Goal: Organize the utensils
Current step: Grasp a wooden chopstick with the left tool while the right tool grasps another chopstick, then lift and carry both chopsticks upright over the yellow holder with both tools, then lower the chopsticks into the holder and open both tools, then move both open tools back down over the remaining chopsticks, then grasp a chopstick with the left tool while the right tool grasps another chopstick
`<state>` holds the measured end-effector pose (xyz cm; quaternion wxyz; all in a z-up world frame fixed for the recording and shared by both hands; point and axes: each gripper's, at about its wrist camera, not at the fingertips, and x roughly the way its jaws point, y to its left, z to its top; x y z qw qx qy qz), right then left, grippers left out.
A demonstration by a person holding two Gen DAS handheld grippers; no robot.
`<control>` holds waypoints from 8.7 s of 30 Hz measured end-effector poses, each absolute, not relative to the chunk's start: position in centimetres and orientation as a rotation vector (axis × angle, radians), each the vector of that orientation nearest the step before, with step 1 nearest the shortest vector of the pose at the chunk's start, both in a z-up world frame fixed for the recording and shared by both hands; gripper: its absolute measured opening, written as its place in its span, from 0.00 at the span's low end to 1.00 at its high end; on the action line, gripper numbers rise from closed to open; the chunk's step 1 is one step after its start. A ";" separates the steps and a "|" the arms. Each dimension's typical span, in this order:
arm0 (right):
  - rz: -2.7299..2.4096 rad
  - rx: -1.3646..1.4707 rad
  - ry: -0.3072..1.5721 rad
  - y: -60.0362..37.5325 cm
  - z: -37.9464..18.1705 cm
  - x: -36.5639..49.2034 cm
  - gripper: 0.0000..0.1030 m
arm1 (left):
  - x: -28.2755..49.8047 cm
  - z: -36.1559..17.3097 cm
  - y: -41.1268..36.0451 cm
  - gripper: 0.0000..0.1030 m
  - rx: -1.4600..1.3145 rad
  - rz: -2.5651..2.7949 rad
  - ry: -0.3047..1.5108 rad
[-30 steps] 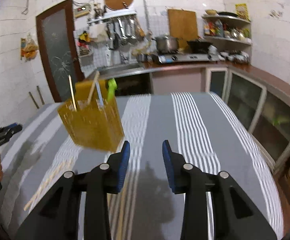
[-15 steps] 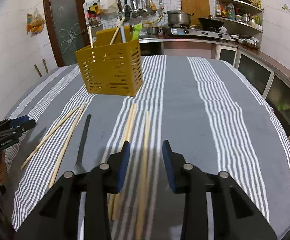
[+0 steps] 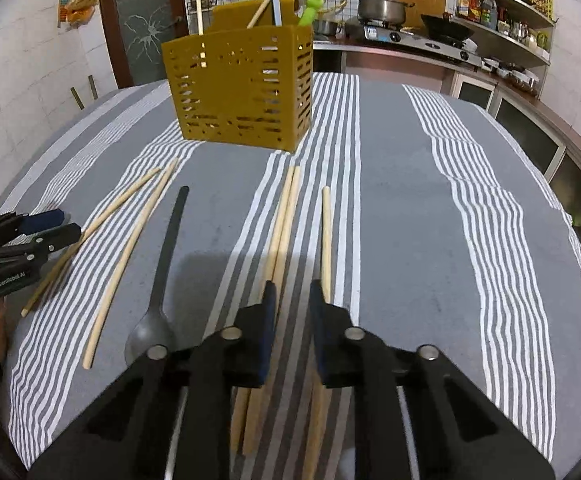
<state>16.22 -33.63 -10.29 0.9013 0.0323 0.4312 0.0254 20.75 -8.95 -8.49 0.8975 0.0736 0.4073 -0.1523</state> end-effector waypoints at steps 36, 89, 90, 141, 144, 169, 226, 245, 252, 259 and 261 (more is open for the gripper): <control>0.057 0.049 1.064 -32.6 -11.7 27.3 0.14 | 30.8 -9.4 -16.0 0.42 0.326 -0.387 0.997; 0.132 0.128 0.594 -35.4 1.1 20.5 0.06 | 26.0 4.6 -12.9 0.04 0.122 -0.354 0.644; 0.133 0.131 0.589 -35.5 1.2 20.4 0.06 | 25.9 4.7 -12.9 0.04 0.122 -0.355 0.639; 0.116 0.112 0.401 -35.3 6.5 20.3 0.06 | 25.6 11.3 -13.4 0.04 0.107 -0.415 0.511; 0.111 0.107 0.377 -35.4 7.8 20.9 0.06 | 26.0 12.6 -13.9 0.04 0.116 -0.419 0.488; 0.089 0.057 0.192 -33.0 18.0 29.8 0.06 | 33.9 22.1 -17.3 0.04 0.090 -0.483 0.412; -0.027 0.151 0.704 -37.0 -7.4 12.1 0.43 | 18.8 -6.2 -7.8 0.47 0.033 -0.334 0.830; 0.089 0.107 0.892 -33.1 -9.6 24.0 0.43 | 30.3 -8.0 -14.9 0.47 0.057 -0.346 0.992; 0.099 0.106 0.951 -32.5 -10.6 25.8 0.42 | 30.8 -8.9 -16.6 0.45 0.117 -0.346 1.023; 0.090 0.054 1.005 -31.9 -11.8 26.8 0.32 | 31.0 -9.1 -18.7 0.12 0.196 -0.332 1.021; 0.082 0.045 1.018 -31.8 -11.7 26.9 0.19 | 30.8 -9.2 -19.0 0.07 0.195 -0.329 1.019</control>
